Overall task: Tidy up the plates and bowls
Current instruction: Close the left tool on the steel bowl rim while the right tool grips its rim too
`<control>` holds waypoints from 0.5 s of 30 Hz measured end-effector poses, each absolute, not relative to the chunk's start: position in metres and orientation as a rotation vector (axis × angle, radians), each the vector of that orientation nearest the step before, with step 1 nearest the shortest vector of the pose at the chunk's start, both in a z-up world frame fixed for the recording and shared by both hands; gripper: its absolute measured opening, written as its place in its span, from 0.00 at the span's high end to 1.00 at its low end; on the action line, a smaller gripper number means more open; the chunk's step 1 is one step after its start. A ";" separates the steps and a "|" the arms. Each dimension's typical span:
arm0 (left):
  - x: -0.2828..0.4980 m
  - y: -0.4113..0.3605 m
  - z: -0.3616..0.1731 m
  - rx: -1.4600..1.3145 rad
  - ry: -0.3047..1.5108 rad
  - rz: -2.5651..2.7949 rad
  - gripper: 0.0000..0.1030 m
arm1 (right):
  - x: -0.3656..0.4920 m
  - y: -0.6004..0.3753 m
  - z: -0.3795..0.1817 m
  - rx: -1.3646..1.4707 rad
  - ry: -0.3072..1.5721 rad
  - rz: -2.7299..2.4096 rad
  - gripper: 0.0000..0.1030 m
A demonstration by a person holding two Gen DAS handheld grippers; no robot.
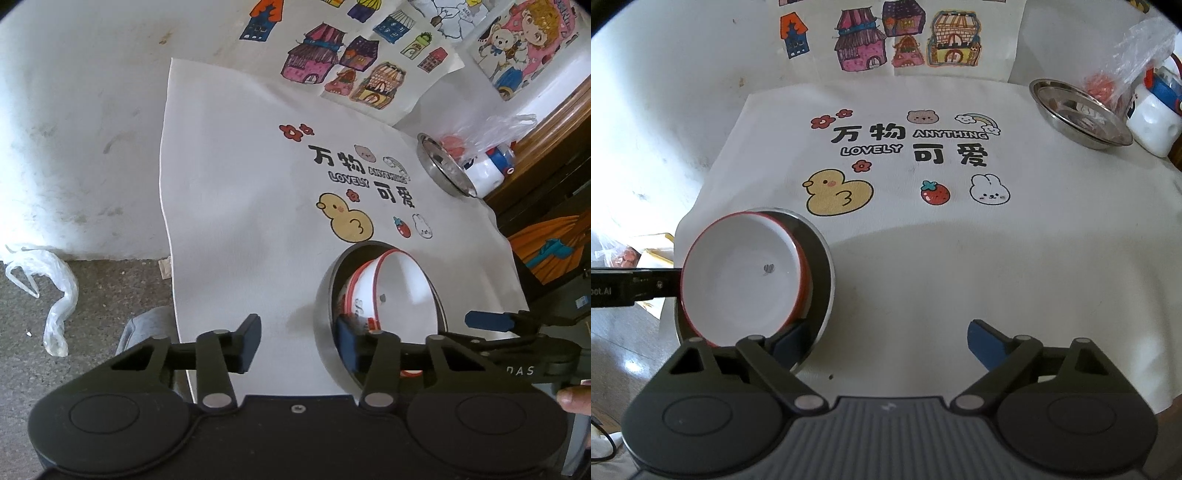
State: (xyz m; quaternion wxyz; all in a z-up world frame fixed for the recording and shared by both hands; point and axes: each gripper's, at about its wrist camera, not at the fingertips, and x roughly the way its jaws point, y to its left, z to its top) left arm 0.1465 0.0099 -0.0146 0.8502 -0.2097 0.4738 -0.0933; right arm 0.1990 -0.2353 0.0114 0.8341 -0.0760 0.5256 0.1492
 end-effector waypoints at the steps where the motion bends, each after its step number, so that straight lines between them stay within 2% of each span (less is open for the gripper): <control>1: 0.148 0.009 -0.014 -0.439 0.996 -0.196 0.59 | 0.199 -0.234 0.012 -0.166 1.117 0.314 0.10; 10: 0.161 0.000 -0.009 -0.399 1.022 -0.214 0.71 | 0.208 -0.221 0.013 -0.212 1.163 0.311 0.24; 15: 0.163 -0.002 -0.007 -0.382 1.017 -0.220 0.76 | 0.213 -0.222 0.009 -0.156 1.190 0.333 0.39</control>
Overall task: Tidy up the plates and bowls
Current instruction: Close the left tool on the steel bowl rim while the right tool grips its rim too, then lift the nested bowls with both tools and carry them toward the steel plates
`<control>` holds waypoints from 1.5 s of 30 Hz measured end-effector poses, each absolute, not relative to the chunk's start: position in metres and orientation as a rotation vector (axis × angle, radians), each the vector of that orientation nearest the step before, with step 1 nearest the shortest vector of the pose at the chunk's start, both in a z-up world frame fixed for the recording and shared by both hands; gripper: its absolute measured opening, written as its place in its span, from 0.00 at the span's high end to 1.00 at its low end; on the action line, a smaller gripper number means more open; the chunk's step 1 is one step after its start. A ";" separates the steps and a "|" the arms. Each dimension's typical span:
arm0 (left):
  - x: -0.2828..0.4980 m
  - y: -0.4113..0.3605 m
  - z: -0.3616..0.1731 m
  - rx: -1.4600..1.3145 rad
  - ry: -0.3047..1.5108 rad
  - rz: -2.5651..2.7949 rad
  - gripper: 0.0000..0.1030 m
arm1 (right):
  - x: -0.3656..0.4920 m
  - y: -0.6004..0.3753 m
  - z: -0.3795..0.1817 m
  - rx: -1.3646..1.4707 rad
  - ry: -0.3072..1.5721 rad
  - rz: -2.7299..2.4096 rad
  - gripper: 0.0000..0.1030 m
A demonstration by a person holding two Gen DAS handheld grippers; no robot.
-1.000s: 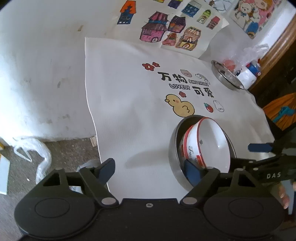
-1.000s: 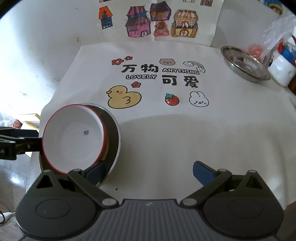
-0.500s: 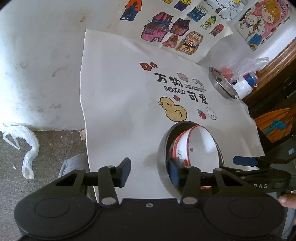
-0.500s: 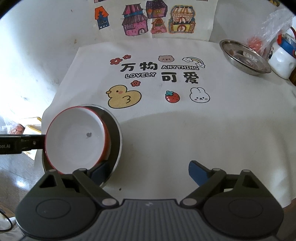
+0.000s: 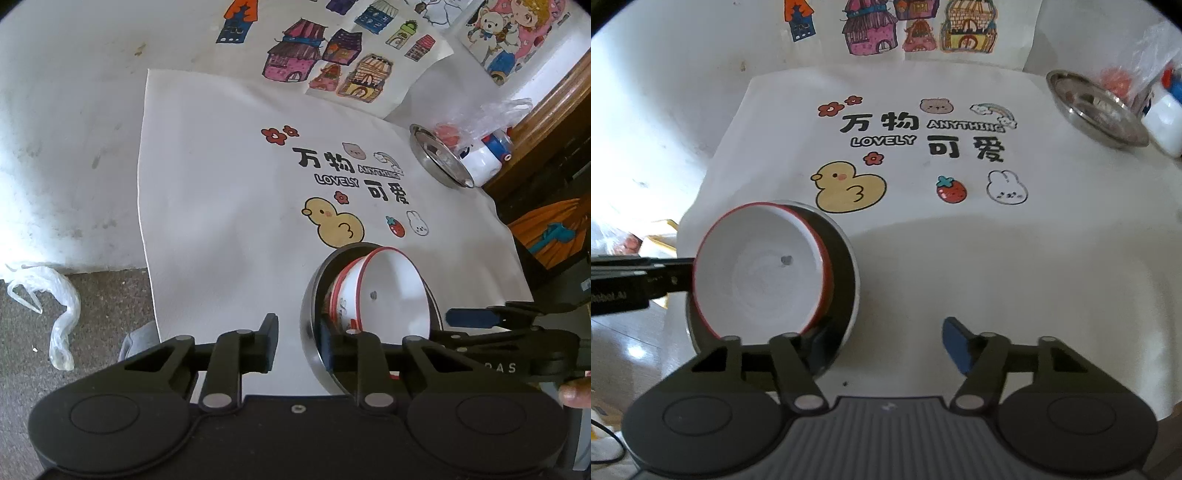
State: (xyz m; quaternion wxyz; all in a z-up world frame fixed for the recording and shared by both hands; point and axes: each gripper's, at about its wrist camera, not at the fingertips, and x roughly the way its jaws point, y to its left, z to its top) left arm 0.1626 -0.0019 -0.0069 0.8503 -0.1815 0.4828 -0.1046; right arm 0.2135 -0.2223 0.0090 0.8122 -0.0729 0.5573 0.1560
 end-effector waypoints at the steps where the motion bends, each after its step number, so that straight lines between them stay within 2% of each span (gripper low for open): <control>1: 0.163 -0.002 -0.007 -0.382 1.017 -0.222 0.76 | 0.214 -0.223 0.009 -0.142 1.196 0.340 0.41; 10: 0.161 -0.006 -0.006 -0.358 1.002 -0.226 0.82 | 0.216 -0.220 0.009 -0.095 1.215 0.368 0.65; 12: 0.161 -0.007 -0.005 -0.349 0.996 -0.226 0.83 | 0.215 -0.218 0.009 -0.091 1.216 0.375 0.73; 15: 0.161 -0.009 -0.004 -0.335 0.993 -0.228 0.86 | 0.214 -0.215 0.009 -0.087 1.214 0.382 0.78; 19: 0.161 -0.012 -0.003 -0.328 0.992 -0.227 0.90 | 0.214 -0.214 0.009 -0.075 1.214 0.375 0.79; 32: 0.174 -0.009 -0.005 -0.357 1.061 -0.235 0.89 | 0.221 -0.221 0.004 0.031 1.270 0.350 0.79; 35: 0.174 -0.009 -0.007 -0.354 1.058 -0.240 0.89 | 0.221 -0.223 0.003 0.072 1.276 0.360 0.87; 45: 0.178 -0.012 -0.012 -0.362 1.082 -0.238 0.90 | 0.219 -0.227 0.002 0.132 1.278 0.335 0.89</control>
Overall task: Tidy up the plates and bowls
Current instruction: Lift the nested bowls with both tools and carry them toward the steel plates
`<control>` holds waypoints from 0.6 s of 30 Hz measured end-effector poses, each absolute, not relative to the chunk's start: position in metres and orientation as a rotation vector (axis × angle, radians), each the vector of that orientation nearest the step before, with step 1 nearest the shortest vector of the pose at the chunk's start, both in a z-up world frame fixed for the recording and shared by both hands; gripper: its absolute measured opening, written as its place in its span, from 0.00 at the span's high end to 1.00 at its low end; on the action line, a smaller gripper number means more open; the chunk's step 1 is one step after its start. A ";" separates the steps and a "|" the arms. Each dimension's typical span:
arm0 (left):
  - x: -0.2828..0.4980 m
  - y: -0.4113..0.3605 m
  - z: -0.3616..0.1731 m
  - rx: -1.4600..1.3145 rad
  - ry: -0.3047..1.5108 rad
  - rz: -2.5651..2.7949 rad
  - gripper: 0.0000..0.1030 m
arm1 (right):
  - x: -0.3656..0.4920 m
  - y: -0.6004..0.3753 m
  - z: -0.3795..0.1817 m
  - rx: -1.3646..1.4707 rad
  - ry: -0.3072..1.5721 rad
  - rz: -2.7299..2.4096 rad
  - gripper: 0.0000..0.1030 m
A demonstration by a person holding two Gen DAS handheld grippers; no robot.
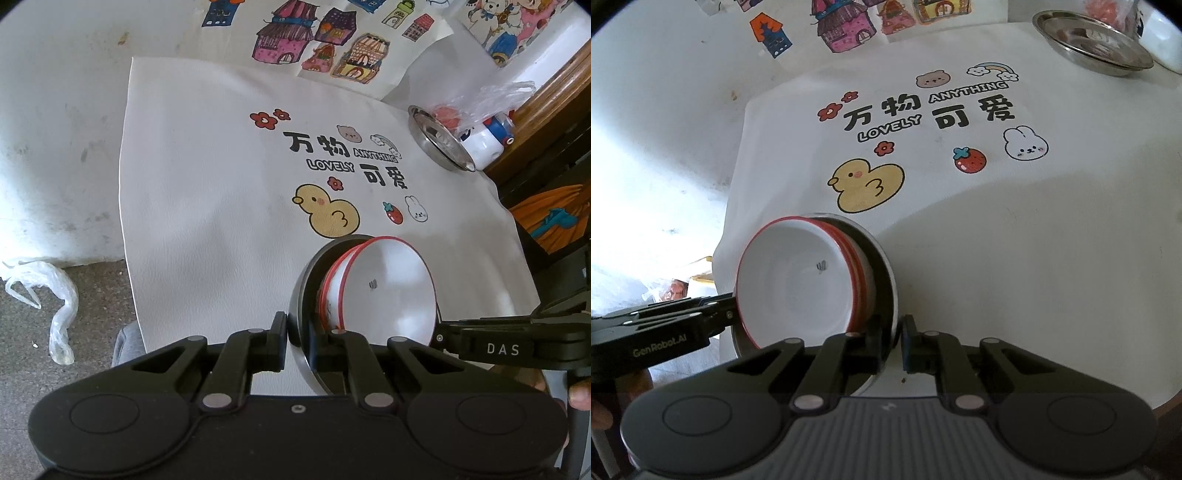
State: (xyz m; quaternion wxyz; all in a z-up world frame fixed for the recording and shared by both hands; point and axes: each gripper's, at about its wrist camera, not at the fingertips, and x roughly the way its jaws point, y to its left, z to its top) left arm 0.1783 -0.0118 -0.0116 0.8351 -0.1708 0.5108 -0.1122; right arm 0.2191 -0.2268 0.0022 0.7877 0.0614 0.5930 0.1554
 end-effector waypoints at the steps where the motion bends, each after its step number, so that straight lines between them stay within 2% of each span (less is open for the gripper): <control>1: 0.179 -0.012 -0.012 -0.364 1.083 -0.236 0.90 | 0.219 -0.227 0.002 0.134 1.279 0.333 0.89; 18: 0.180 -0.023 -0.013 -0.361 1.097 -0.236 0.92 | 0.212 -0.240 0.008 0.166 1.245 0.317 0.88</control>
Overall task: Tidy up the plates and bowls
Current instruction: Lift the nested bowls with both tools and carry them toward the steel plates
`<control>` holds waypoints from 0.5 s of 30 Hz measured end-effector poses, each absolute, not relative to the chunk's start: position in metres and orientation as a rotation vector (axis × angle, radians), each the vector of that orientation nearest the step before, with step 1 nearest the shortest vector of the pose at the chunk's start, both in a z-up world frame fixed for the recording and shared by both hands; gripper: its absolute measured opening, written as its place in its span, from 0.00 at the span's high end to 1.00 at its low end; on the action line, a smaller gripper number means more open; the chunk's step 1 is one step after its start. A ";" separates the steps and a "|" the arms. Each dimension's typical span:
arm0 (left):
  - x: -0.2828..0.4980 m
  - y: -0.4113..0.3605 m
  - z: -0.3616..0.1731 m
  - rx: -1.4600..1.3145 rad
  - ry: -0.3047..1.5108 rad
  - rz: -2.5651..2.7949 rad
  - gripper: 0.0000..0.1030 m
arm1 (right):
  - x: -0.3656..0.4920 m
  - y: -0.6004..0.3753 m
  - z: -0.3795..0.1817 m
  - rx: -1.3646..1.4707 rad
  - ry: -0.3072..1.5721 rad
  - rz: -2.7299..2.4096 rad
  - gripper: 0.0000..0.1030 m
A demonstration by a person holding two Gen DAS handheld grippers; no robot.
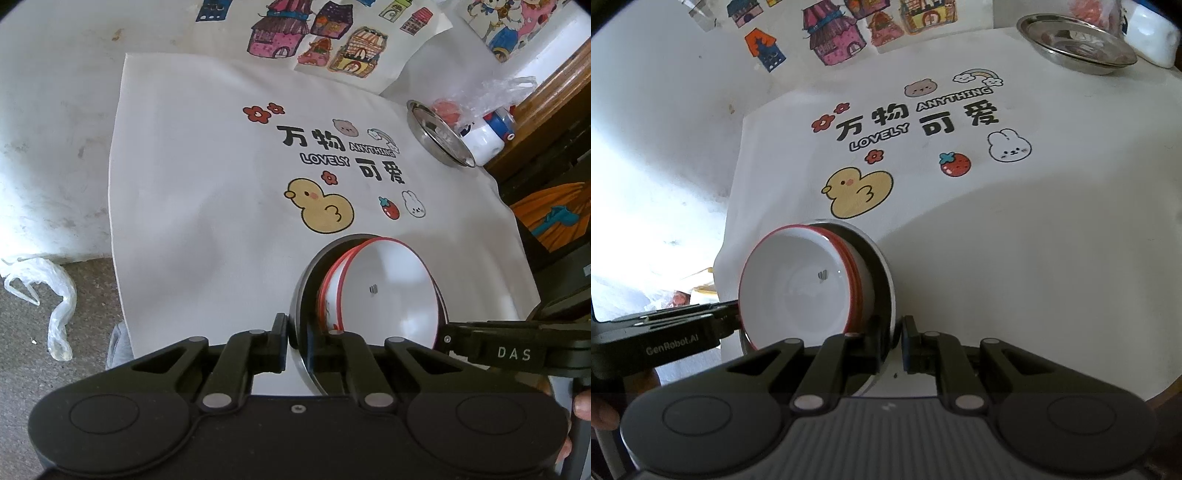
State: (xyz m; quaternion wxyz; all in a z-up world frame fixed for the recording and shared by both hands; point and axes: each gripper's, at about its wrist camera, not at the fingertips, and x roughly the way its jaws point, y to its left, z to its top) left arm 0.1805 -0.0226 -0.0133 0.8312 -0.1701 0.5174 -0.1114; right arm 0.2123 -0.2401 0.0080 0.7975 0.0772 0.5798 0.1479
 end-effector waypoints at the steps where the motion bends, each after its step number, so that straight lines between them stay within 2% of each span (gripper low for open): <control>1: 0.181 -0.024 -0.014 -0.360 1.099 -0.237 0.92 | 0.212 -0.241 0.008 0.166 1.242 0.316 0.88; 15: 0.203 -0.055 -0.012 -0.332 1.108 -0.267 0.92 | 0.224 -0.278 0.010 0.234 1.208 0.284 0.89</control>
